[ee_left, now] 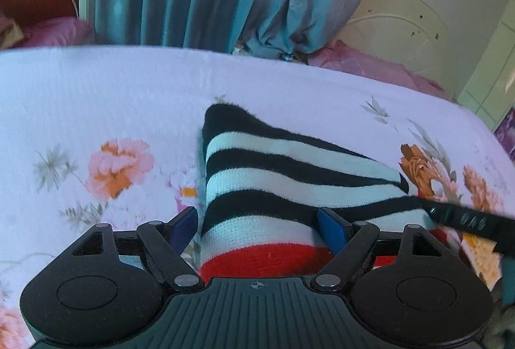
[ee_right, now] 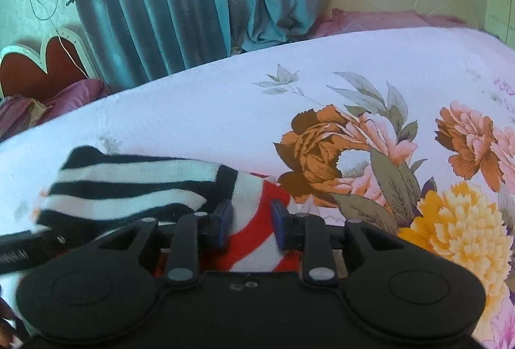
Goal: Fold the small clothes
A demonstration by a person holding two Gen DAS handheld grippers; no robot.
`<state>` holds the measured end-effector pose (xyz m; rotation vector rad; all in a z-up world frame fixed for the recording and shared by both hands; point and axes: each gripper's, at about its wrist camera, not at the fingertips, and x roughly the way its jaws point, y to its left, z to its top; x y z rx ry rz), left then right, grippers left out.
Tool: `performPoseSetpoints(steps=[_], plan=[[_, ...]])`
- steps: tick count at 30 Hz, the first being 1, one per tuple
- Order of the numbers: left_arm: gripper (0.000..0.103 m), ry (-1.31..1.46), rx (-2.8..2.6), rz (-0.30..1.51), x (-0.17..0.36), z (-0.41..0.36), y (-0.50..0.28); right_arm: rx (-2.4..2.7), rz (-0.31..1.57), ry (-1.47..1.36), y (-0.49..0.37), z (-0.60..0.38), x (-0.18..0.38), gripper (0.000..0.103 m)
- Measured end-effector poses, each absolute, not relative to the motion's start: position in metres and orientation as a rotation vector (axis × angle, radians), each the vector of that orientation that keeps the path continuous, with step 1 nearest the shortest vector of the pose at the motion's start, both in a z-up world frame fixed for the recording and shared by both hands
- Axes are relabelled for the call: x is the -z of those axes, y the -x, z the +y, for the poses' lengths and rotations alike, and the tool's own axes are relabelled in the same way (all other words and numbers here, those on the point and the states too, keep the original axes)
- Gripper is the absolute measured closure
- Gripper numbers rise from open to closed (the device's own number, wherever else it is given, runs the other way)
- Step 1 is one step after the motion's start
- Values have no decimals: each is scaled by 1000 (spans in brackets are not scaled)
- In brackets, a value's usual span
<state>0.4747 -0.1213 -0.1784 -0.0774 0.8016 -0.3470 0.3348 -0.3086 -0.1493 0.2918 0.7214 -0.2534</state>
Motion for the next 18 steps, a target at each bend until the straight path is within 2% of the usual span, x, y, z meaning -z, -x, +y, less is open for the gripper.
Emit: performPoseSetpoints(steps=[7,11,18], plan=[[23,54,337,798,171,-121,-468,254,734,-332,-333,-314,148,74],[23,45,340,789,165,-118,-459,226,707,-356,-317,-309,134,67],[23,28,376,775,154,-117,-433,197,678,-308,-281,-295,124,68]])
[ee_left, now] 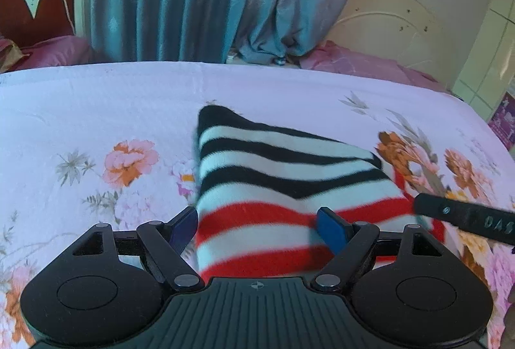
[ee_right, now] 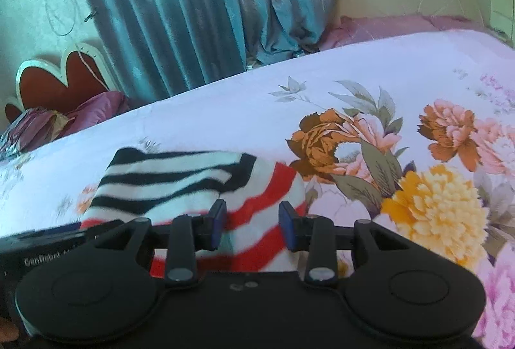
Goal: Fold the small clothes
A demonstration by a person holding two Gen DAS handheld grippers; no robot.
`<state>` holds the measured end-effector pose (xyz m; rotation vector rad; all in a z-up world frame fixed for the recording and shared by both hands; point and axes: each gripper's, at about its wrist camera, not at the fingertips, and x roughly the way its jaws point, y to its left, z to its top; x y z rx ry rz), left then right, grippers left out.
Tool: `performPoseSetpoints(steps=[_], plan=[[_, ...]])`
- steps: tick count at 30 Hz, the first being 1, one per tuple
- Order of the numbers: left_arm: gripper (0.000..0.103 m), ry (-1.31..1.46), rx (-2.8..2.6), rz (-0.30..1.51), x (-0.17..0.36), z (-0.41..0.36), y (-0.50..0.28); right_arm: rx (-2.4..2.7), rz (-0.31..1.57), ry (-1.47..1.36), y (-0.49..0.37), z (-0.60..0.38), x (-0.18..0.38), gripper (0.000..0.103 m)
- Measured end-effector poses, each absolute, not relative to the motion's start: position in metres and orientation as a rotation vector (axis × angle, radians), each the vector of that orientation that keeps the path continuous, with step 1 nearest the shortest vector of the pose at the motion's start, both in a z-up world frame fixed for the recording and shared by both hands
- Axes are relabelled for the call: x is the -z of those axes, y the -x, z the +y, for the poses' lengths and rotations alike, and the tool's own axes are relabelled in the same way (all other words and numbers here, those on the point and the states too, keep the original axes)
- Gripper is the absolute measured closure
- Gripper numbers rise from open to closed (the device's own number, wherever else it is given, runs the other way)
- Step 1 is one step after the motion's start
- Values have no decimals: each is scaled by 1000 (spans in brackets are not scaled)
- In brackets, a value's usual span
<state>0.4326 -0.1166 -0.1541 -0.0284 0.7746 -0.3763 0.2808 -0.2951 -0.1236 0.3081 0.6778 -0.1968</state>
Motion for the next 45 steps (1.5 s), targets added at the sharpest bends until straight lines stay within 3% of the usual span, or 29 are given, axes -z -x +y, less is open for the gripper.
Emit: performPoseSetpoints(steps=[8,19,26,27,31,35,45], plan=[[23,-47,387,768,161,-118,-405,213,721,-244,-267,-291,145,67],[23,-48,424,777,148,-108,-379,205,693,-250,-220,-277,121,68],[23,-82,491,782,153,-97,-349,217,685,-224,-182,-262,120,71],[23,-92,494,784,158,-96,-347,224,702,-218,-180,-260,124,75],[23,-95,512,787,166,-89,-345,245,796,-285,-177,-265,155,77],[23,-49,522,823,167,-79,-344,269,754,-360,-167,-267,147,80],[23,-59,566,843,179,-72,-337,361,778,-360,-156,-258,149,74]])
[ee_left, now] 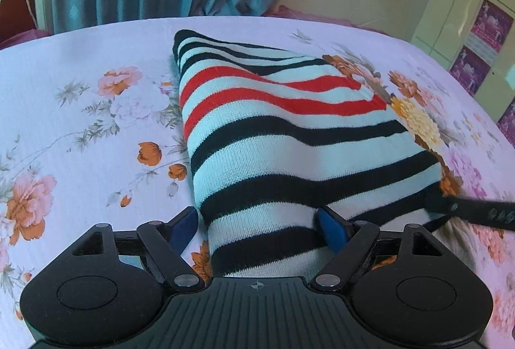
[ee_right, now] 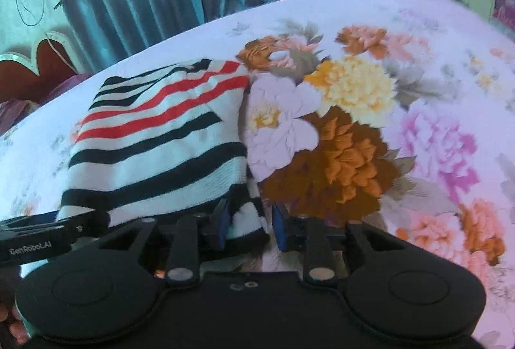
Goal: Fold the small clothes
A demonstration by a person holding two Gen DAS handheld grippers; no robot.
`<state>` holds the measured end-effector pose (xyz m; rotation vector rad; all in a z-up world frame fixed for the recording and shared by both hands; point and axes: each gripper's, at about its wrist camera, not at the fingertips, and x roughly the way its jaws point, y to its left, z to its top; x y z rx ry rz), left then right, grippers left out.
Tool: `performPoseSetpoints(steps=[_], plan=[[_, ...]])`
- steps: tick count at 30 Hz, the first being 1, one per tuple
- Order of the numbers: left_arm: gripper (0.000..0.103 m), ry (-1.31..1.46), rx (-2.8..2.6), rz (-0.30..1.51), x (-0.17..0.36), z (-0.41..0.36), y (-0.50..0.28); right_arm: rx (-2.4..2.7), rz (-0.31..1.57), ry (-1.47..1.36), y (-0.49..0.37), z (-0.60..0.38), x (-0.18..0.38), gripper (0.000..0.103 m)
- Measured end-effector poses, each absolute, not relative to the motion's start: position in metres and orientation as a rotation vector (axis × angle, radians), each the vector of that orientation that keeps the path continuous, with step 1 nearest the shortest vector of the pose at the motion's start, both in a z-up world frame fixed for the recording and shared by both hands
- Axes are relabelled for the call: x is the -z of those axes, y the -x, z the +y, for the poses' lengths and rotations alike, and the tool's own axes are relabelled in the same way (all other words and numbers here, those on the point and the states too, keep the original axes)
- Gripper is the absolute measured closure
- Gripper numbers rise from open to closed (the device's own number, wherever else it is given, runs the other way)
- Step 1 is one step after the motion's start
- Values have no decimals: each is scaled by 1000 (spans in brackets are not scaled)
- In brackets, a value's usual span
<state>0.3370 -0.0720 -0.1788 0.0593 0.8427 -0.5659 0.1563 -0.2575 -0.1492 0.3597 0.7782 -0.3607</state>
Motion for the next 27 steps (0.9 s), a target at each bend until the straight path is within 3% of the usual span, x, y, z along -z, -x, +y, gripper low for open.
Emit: performPoseSetpoints(steps=[5,9,17,25,27], plan=[[23,-67,578,844,178,-71,-338,374,818,-351,-158,-254,147,72],[22,-67,576,856,171,-72,-340,377,762,-349,-151,-251,124,58],[22,-9,513,815,146,-69,-345,295,686,-311,-182,-256,93,59],[22,9,437,838,145,-80,-379,241,723,-297,-234,-267,112,53],[9,-1,424,845,149,-85,-383,234,754,-307,-241,-273,123,52]])
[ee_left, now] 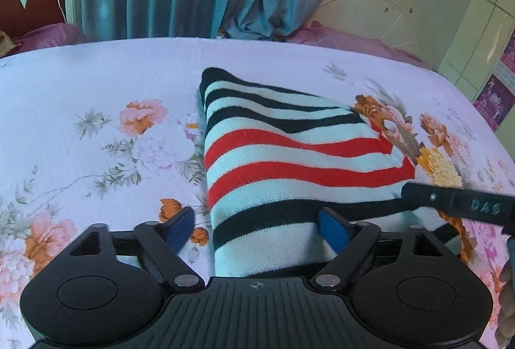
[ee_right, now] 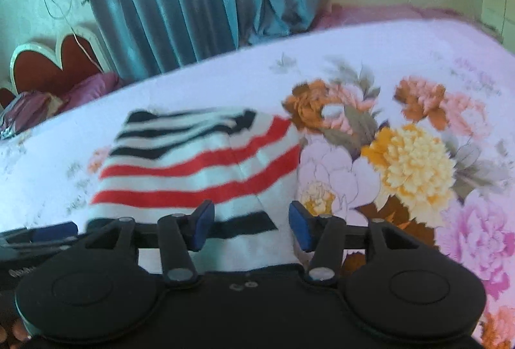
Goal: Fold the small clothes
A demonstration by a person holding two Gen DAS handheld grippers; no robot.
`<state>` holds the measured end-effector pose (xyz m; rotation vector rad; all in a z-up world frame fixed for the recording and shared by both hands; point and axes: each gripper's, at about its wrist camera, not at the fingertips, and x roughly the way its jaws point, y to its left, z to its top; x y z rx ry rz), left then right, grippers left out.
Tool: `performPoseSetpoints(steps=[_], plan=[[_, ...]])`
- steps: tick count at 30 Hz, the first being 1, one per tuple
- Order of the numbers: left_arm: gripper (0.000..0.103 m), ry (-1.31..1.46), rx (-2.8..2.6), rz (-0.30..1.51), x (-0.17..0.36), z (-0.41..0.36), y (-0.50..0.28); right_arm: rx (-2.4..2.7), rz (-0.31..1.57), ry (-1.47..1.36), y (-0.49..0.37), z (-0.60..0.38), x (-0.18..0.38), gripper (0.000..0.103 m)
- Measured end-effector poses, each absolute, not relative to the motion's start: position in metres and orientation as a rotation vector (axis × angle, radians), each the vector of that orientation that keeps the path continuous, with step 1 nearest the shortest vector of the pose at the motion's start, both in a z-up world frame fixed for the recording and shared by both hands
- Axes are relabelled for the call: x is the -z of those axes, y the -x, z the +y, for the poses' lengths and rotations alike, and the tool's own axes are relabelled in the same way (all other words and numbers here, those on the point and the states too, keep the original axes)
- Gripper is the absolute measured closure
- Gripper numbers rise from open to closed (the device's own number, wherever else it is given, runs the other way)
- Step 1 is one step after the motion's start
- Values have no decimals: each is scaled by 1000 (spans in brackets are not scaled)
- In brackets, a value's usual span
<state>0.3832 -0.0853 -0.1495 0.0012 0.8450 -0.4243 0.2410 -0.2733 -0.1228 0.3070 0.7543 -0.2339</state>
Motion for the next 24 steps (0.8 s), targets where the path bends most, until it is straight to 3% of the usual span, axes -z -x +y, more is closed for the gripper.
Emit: performPoseSetpoints(steps=[7,11,24], plan=[[6,2,434,873,164,-92,-391,177,810,-369,-244,-289,148,52],[5,23,447,895,166,-93,-396,170,787,-392,-242,-298,142,33],[5,177,571,957,191,-92,-419,-1,800,-613,-265,-334,171,25]])
